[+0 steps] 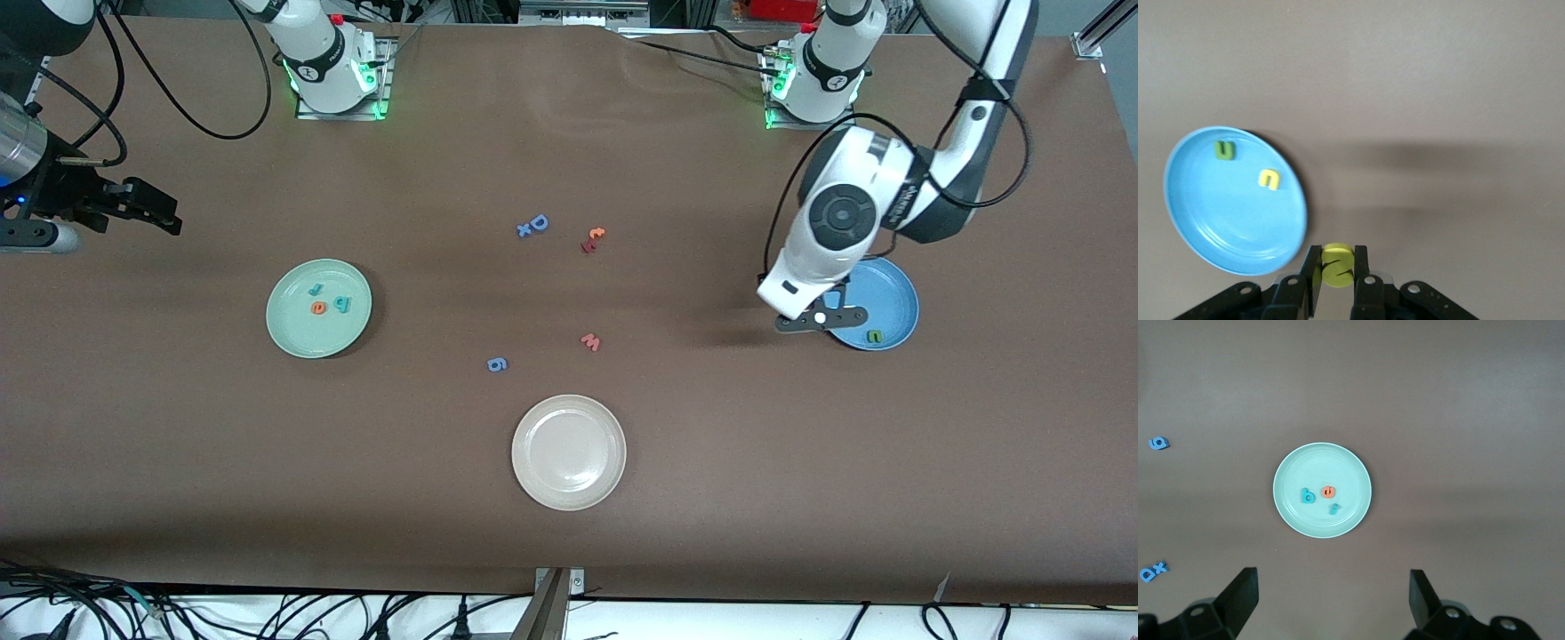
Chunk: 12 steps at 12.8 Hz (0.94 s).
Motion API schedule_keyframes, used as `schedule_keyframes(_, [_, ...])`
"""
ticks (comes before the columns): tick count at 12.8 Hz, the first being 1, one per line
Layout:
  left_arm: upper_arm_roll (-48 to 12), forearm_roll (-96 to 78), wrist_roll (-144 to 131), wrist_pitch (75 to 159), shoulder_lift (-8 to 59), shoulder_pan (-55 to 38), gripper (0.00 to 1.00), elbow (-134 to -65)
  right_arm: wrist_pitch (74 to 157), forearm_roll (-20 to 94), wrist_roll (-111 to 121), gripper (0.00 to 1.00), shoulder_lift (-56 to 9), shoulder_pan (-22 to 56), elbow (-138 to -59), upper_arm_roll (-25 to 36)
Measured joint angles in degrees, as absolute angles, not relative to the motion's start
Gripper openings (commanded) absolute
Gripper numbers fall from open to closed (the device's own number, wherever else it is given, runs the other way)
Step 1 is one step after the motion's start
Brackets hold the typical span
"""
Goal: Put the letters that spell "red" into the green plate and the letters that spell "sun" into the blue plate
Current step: 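Lower the yellow z onto the blue plate and open the left gripper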
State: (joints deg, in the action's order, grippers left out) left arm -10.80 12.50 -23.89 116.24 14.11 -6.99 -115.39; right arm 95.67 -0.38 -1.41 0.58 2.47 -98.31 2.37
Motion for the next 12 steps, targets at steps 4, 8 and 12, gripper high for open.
schedule_keyframes(4, [-10.69,12.47,-6.14,116.86,12.97,0.90,0.00,-118.93,95.66,-0.38,-1.41,1.00,0.58,2.47,-98.31,2.38])
schedule_keyframes(8, [-10.65,12.44,1.64,119.55,12.91,6.44,0.00,-121.48,95.65,-0.38,-1.41,1.00,0.58,2.47,-98.31,2.38])
schedule_keyframes(12, [-10.01,12.42,1.68,128.18,14.18,8.65,0.00,-127.99,95.61,-0.38,-1.41,1.00,0.58,2.47,-98.31,2.38])
